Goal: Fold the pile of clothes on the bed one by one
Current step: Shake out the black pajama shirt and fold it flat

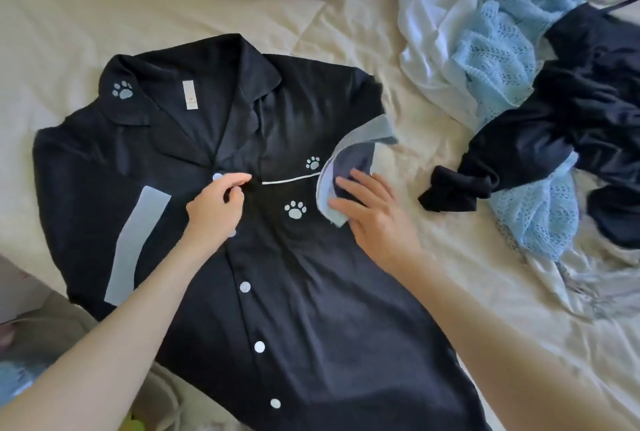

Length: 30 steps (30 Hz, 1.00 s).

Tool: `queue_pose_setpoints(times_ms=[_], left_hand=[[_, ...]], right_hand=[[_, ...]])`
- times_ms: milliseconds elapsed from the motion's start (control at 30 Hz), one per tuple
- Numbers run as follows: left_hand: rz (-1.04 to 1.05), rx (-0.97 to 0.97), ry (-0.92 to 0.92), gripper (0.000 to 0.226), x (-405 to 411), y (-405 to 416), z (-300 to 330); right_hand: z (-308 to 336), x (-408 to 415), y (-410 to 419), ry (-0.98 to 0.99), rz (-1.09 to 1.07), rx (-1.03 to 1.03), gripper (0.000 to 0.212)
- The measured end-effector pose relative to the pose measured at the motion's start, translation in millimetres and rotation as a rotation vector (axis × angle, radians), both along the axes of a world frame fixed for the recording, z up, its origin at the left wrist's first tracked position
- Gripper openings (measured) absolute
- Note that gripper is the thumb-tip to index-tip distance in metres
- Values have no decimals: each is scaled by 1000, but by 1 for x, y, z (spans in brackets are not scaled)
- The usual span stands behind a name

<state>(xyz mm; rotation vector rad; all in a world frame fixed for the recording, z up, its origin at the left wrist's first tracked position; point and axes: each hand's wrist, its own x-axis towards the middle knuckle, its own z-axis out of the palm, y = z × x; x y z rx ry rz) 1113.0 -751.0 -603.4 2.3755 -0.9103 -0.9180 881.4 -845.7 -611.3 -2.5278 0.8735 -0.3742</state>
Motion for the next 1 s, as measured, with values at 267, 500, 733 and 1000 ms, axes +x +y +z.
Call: queue_pose_setpoints(times_ms=[267,500,733,1000], left_hand=[[22,-139,102,45,-9,-96,13],[18,59,-28,53,-19,-169,-12],[109,-163,190,7,-19,-205,-22],[89,-229,234,46,-27,-227,-24]], right_hand=[[-6,-26,14,190,-1,273,31],[-9,-18,-6,112,-367,189,33],[-24,-10,-29,281,-470,530,35],[-26,-22,-38,169,-633,588,34]])
